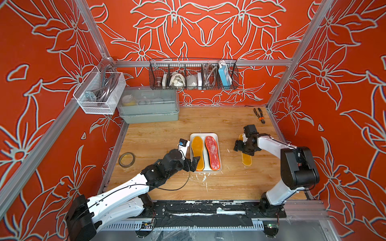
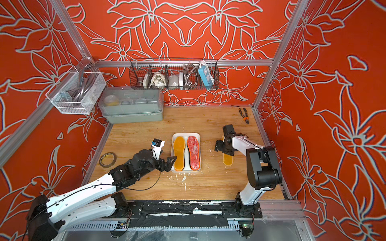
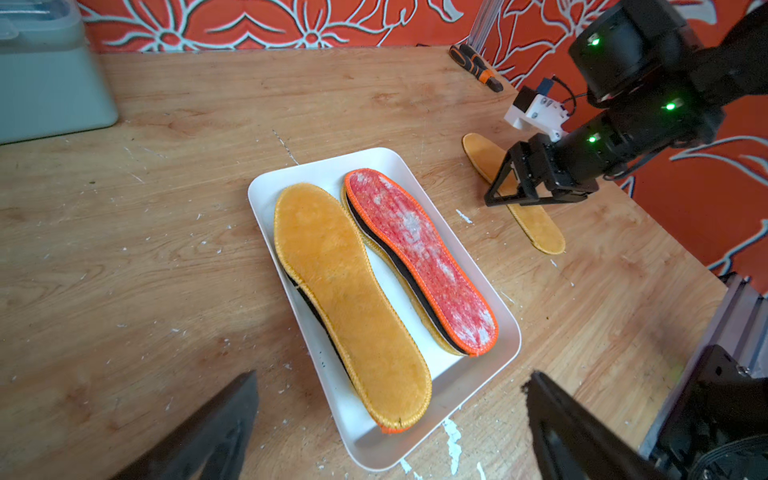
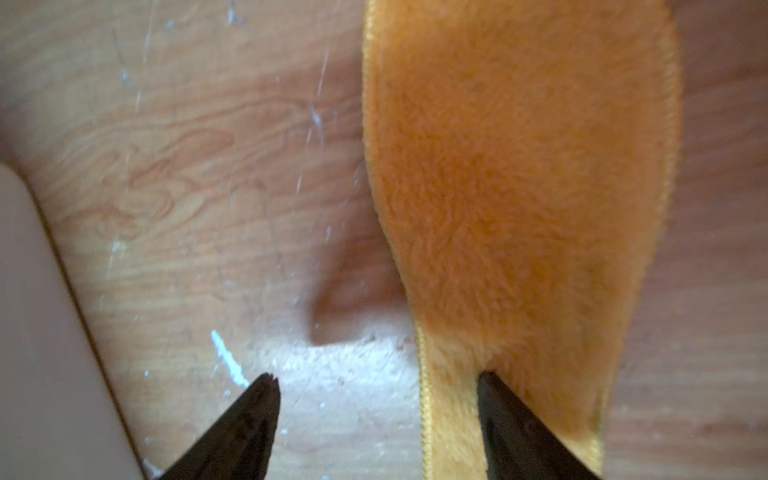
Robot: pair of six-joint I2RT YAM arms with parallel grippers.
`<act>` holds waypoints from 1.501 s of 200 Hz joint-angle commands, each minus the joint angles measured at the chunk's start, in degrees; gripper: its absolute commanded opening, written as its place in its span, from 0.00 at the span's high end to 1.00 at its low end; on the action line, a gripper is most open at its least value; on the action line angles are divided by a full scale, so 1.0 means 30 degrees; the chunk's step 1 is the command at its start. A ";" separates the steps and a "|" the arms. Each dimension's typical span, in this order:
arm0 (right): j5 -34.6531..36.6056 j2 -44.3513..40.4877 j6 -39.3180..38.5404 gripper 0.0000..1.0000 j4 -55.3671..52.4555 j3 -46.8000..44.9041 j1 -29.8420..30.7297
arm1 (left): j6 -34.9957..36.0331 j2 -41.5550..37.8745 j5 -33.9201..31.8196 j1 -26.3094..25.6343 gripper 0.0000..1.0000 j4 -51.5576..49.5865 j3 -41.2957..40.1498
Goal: Put the insoles into the storage box
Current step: Move the insole to the center of the board, then pick up the insole from the center of the board.
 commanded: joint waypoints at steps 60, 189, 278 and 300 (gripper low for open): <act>-0.2493 -0.2486 -0.0223 0.27 -0.1054 0.0597 0.1322 | 0.0400 0.3744 0.2439 -0.0028 0.01 0.1504 0.1537; 0.0679 -0.1012 -0.0819 0.38 -0.1280 0.0051 -0.0945 | 0.0706 0.7422 0.6706 -0.0503 0.01 0.1687 0.4722; 0.1726 0.0045 -0.0453 0.76 -0.0877 -0.0322 -0.0549 | 0.0807 0.7276 0.5984 -0.0498 0.01 0.1642 0.4384; 0.1551 0.0100 -0.0424 0.82 -0.0645 -0.0465 -0.0552 | 0.0718 0.7308 0.5851 -0.0497 0.01 0.1687 0.4340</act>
